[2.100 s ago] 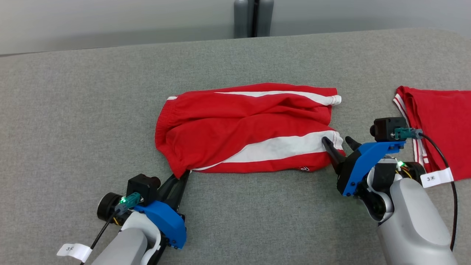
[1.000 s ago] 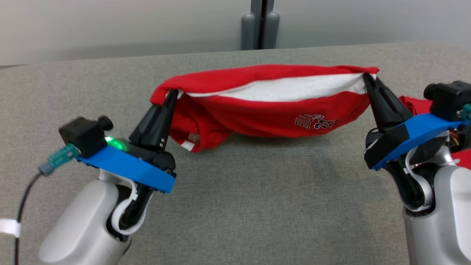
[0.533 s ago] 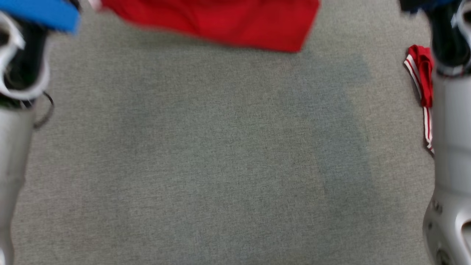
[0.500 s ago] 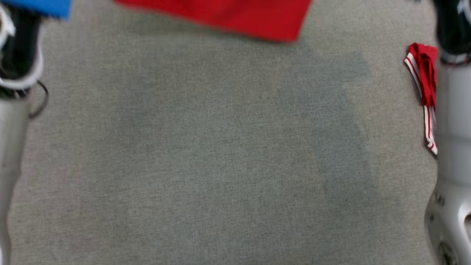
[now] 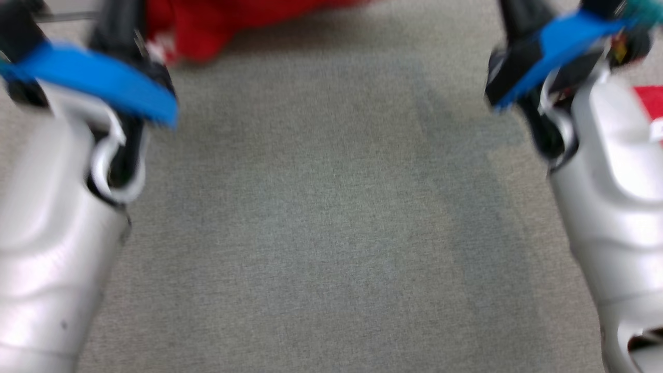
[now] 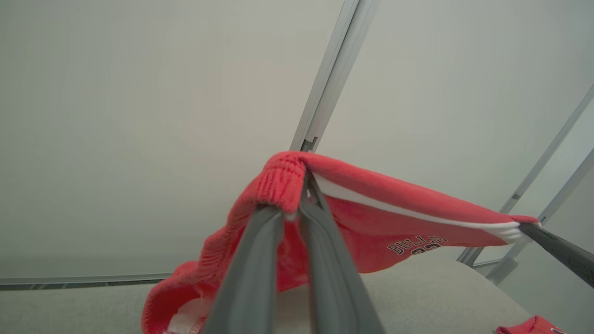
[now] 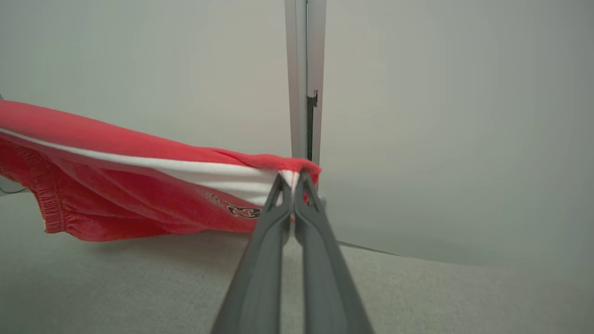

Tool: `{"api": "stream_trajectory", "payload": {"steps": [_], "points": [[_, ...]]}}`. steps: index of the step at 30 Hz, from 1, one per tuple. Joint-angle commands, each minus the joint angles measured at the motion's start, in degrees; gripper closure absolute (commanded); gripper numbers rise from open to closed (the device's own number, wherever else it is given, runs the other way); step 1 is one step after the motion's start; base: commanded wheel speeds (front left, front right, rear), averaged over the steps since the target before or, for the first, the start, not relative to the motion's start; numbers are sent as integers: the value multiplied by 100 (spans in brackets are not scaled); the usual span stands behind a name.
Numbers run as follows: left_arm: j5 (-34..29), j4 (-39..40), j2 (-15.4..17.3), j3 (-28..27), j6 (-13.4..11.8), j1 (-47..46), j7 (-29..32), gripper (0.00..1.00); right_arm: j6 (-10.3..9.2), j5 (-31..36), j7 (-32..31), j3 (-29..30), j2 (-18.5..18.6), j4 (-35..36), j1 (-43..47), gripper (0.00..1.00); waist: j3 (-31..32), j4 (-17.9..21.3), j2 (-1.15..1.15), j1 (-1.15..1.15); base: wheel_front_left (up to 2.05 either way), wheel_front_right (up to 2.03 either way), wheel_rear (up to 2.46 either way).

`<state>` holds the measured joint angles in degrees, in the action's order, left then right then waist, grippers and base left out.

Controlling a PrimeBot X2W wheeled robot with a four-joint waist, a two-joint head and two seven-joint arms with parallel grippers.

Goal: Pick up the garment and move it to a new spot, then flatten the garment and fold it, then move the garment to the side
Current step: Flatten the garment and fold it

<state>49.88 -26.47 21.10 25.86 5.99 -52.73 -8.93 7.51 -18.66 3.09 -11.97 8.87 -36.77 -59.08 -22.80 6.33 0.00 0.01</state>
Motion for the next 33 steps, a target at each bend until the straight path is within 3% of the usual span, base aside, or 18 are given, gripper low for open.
{"api": "stream_trajectory", "payload": {"steps": [1,5,9,15,17,24,28,33], "points": [[79,-117,-20,86,42,338,-7,100,-2,-218,-220,-141,119,-47,302,100,168,52,0,-1,0,0,0],[201,-371,-34,443,101,1387,64,100,-2,-752,-1000,-571,451,79,1288,100,596,31,0,-1,0,0,0],[348,-231,12,761,105,2456,184,100,-3,-1127,-1882,-710,898,658,2354,100,1097,-32,0,-1,0,0,0],[427,871,496,1104,-163,3892,632,100,-7,-1260,-3324,-36,1427,2402,4167,100,1637,-154,0,-1,0,0,0],[332,1491,839,1220,-440,4286,911,100,-7,-1098,-3839,396,1438,3145,4794,100,1680,-188,0,-1,0,0,0],[354,3795,1717,1371,-1356,5322,1781,100,-7,-343,-5677,1681,961,5749,6679,100,1603,-458,0,-1,0,0,0],[432,4542,1758,1318,-1688,5558,1862,100,-3,-112,-6141,1908,867,6623,6940,100,1539,-553,0,-1,0,0,0],[423,4513,1501,1164,-1739,5227,1670,100,-2,-90,-5908,1765,1037,6638,6240,100,1413,-657,0,-1,0,0,0]]}}
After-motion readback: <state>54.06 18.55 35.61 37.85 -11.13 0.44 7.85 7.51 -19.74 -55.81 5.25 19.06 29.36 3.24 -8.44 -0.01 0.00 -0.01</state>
